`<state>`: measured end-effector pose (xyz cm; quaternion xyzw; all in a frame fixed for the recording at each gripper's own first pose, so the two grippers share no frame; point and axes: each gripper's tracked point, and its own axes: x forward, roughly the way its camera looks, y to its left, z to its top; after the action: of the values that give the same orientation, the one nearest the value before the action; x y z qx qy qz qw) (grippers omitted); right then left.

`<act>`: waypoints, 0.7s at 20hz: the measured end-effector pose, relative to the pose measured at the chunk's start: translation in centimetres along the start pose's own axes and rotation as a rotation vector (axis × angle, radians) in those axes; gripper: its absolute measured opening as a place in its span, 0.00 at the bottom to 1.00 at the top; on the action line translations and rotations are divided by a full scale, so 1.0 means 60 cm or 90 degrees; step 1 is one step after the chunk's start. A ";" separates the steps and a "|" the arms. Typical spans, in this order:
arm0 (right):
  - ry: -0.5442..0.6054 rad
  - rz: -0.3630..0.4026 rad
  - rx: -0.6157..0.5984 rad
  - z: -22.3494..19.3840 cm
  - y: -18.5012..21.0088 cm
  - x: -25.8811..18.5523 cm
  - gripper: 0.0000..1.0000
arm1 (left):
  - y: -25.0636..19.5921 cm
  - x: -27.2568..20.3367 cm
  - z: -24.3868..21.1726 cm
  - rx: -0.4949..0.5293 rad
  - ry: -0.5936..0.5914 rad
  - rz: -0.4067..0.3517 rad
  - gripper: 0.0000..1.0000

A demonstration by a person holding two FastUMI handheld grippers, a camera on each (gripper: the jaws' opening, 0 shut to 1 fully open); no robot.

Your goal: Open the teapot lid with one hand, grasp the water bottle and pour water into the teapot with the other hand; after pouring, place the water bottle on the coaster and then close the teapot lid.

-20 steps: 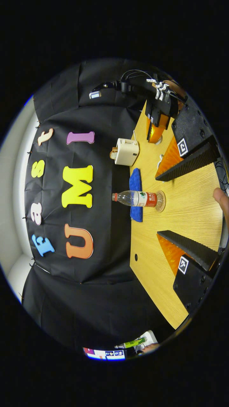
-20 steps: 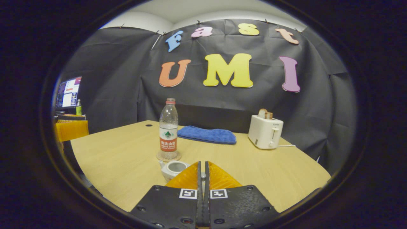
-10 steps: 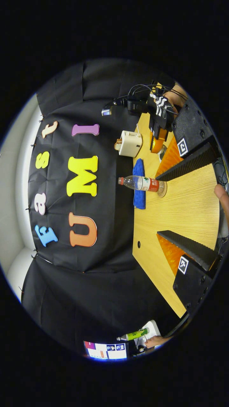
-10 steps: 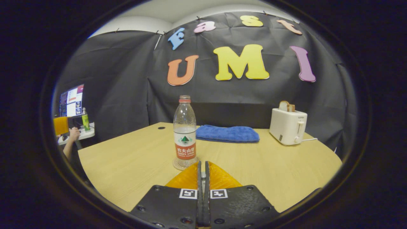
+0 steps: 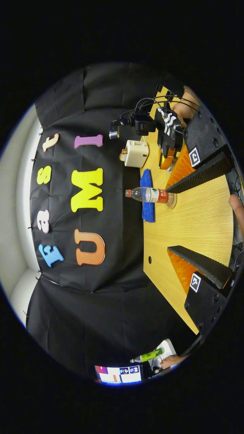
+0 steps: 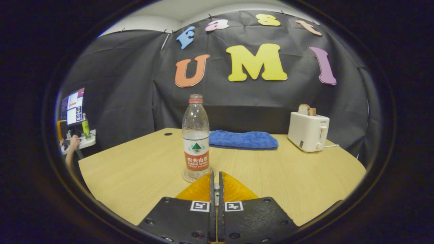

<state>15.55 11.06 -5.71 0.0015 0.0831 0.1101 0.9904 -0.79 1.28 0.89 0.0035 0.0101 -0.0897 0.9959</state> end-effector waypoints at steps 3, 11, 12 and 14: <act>0.006 0.007 0.015 -0.003 0.000 -0.001 0.02 | 0.002 -0.002 -0.002 -0.001 0.002 0.001 0.98; -0.011 -0.002 0.021 0.007 -0.003 -0.012 0.06 | -0.003 -0.006 0.001 0.003 0.003 -0.005 0.98; -0.005 -0.001 0.025 0.003 -0.002 -0.011 0.04 | -0.002 -0.004 -0.001 0.004 0.003 -0.004 0.97; -0.007 -0.002 0.036 0.008 -0.006 -0.018 0.06 | 0.000 -0.002 0.000 0.001 0.004 -0.003 0.98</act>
<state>14.70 10.49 -5.08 0.0303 0.0807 0.1061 0.9906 -0.93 1.31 0.87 0.0047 0.0130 -0.0917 0.9957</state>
